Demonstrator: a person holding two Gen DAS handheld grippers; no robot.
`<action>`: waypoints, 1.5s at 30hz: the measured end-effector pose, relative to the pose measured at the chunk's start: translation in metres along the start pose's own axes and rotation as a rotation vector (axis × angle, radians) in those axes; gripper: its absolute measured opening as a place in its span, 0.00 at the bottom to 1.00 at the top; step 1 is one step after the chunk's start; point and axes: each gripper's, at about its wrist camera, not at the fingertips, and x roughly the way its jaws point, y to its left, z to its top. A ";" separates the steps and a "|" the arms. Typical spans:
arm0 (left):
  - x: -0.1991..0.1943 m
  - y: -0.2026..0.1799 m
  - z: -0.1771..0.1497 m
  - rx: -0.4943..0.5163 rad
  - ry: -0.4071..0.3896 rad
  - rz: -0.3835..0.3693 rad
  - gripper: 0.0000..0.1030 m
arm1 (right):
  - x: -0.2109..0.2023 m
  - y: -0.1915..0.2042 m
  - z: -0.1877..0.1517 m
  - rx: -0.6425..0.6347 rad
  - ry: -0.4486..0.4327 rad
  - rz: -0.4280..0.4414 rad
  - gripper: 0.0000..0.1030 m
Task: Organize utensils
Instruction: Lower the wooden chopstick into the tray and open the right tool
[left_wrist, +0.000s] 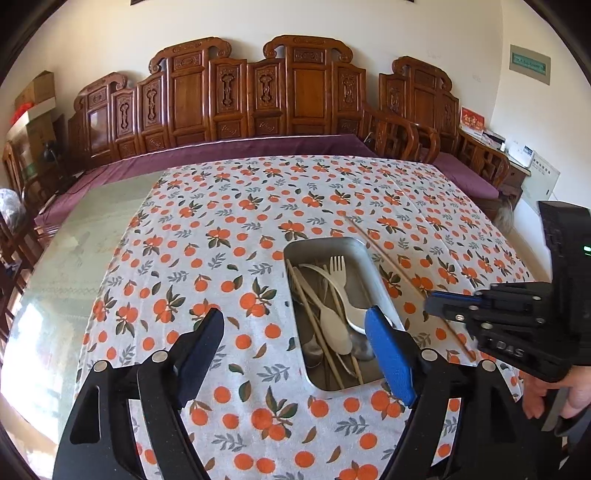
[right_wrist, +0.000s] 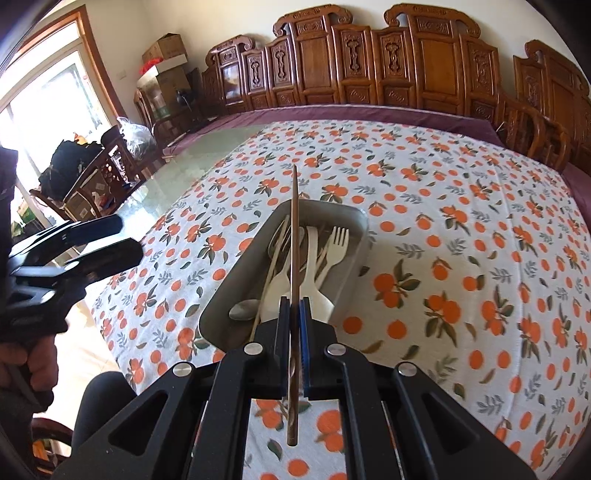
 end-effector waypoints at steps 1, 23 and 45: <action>-0.001 0.002 -0.001 -0.002 -0.001 0.002 0.73 | 0.004 0.001 0.002 0.004 0.005 0.000 0.06; 0.011 0.027 -0.005 -0.028 0.019 0.017 0.73 | 0.099 0.002 0.014 0.192 0.121 -0.004 0.06; 0.013 0.016 -0.006 -0.031 0.021 0.009 0.73 | 0.044 0.019 0.009 0.022 -0.018 -0.035 0.11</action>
